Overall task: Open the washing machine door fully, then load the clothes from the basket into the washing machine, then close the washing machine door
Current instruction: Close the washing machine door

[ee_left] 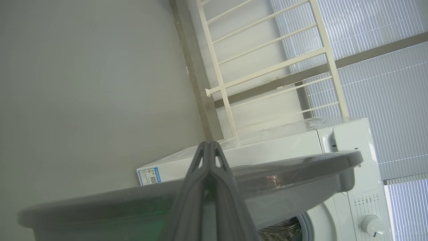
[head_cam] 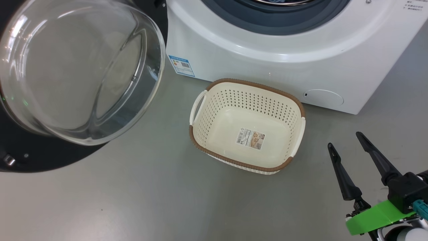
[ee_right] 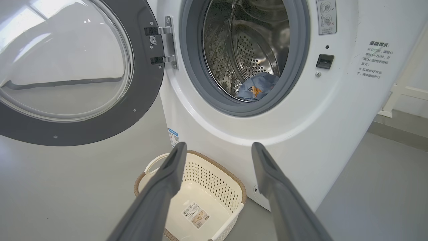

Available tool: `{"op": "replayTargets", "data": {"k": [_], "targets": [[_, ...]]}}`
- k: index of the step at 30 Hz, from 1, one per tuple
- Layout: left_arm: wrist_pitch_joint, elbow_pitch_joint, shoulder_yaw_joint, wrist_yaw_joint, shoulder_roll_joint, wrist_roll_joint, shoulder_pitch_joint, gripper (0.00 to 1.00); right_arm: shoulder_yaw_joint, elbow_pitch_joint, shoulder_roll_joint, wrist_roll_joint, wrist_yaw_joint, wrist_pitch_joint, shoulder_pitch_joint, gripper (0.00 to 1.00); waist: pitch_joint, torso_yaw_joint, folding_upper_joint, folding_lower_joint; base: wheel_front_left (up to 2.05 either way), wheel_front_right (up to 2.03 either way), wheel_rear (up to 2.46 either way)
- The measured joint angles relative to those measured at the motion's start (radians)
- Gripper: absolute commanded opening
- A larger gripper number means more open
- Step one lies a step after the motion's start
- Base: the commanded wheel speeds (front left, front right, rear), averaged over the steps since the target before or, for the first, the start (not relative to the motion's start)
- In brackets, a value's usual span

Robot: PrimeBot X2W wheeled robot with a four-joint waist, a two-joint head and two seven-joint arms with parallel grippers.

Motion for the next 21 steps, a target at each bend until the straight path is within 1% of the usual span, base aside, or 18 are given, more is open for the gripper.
{"op": "replayTargets", "data": {"k": [7,21], "targets": [[0.047,-0.066,0.01,-0.015,-0.018,-0.026,0.051,0.0,-0.002,0.015,0.018,0.0,0.0,-0.01,0.0,1.0,-0.023,-0.003,0.0,0.0,0.0,0.0,0.0],[0.128,-0.215,0.01,-0.018,-0.025,-0.05,0.217,0.0,-0.002,0.058,0.061,0.001,0.0,-0.055,0.01,1.0,-0.085,-0.026,0.0,0.0,0.0,0.0,0.0]]}}
